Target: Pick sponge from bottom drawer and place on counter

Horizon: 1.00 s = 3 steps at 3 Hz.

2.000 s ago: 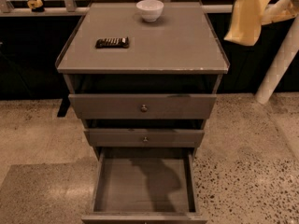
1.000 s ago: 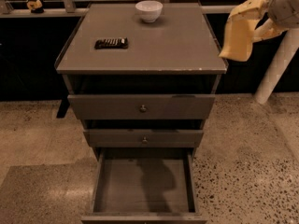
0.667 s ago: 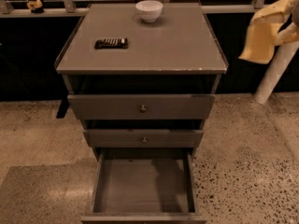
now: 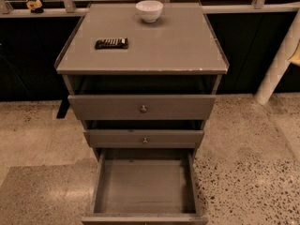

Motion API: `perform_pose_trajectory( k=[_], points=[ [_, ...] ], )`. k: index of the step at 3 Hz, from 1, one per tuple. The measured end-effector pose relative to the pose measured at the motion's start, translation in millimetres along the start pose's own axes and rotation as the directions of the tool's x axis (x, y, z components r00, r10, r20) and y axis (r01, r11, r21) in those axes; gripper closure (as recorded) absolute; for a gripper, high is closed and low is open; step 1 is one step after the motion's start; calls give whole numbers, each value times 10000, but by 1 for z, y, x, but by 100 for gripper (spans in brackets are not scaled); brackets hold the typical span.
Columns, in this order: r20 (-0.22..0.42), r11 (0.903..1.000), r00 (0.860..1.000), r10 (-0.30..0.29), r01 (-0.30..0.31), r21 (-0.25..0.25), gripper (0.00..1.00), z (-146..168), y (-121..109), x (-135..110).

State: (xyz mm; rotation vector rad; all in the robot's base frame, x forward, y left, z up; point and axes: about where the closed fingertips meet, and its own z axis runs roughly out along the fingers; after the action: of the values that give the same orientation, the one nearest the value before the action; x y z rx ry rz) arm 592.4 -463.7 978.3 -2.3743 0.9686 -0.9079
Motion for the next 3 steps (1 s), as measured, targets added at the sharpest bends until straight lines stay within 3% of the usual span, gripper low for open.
perform_pose_trajectory(
  k=[2,3],
  points=[
    [-512,9980,9973,533,-550,-322,100,-32,48,13],
    [-512,9999,9986,110,-116,-118,100,-38,46,15]
  ],
)
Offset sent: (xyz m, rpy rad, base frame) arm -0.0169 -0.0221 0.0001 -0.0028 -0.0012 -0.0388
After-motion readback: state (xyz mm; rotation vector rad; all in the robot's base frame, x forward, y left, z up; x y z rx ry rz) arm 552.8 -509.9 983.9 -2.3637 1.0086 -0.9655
